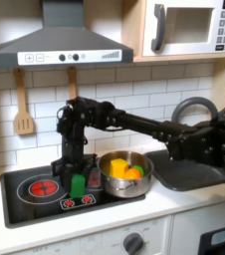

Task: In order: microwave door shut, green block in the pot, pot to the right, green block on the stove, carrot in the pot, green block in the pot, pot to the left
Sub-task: 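Put the green block in the pot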

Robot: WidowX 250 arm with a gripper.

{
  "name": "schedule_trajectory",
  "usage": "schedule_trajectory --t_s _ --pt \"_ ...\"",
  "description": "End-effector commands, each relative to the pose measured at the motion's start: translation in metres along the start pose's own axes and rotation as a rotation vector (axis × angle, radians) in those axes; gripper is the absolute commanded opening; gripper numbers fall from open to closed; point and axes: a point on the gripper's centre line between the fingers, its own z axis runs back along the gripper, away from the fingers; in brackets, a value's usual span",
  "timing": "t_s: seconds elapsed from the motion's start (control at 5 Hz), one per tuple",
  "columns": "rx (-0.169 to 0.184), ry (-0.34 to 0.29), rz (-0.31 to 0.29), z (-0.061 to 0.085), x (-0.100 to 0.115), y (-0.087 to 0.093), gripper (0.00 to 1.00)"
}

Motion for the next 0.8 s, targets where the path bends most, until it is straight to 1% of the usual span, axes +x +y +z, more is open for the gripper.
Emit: schedule_trajectory --t_s 0.0,0.2,0.4,0.6 --pt "0.021 -0.039 0.001 0.022 -0.002 0.003 0.0" --pt "0.022 -0.026 -0.018 0.025 -0.006 -0.001 0.0" --pt "0.039 -0.069 -0.024 0.046 -0.009 -0.002 0.0" --pt "0.036 -0.092 -0.032 0.055 -0.011 -0.005 0.0"
